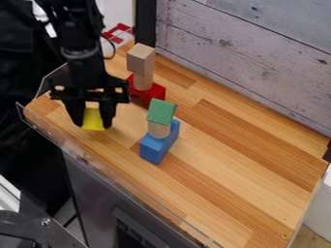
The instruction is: Put the yellow triangle onto the top of the cube.
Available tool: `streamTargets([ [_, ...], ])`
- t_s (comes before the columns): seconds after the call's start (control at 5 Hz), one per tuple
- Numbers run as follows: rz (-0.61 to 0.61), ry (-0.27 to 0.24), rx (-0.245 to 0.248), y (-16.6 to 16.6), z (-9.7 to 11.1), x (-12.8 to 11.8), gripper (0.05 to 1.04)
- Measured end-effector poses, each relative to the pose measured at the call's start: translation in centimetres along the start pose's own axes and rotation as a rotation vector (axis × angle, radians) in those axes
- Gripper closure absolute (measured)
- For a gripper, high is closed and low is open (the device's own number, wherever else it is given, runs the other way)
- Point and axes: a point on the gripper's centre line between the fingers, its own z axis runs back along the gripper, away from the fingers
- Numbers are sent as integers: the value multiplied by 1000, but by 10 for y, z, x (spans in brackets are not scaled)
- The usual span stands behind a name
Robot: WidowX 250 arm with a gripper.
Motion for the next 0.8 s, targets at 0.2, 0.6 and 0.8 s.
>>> streamTargets([
  [0.2,-179,-1,26,2,47,-13,533],
  [0.6,-424,-25,101,2,114,1,533],
  [0.8,-483,-20,74,3,117,14,533],
])
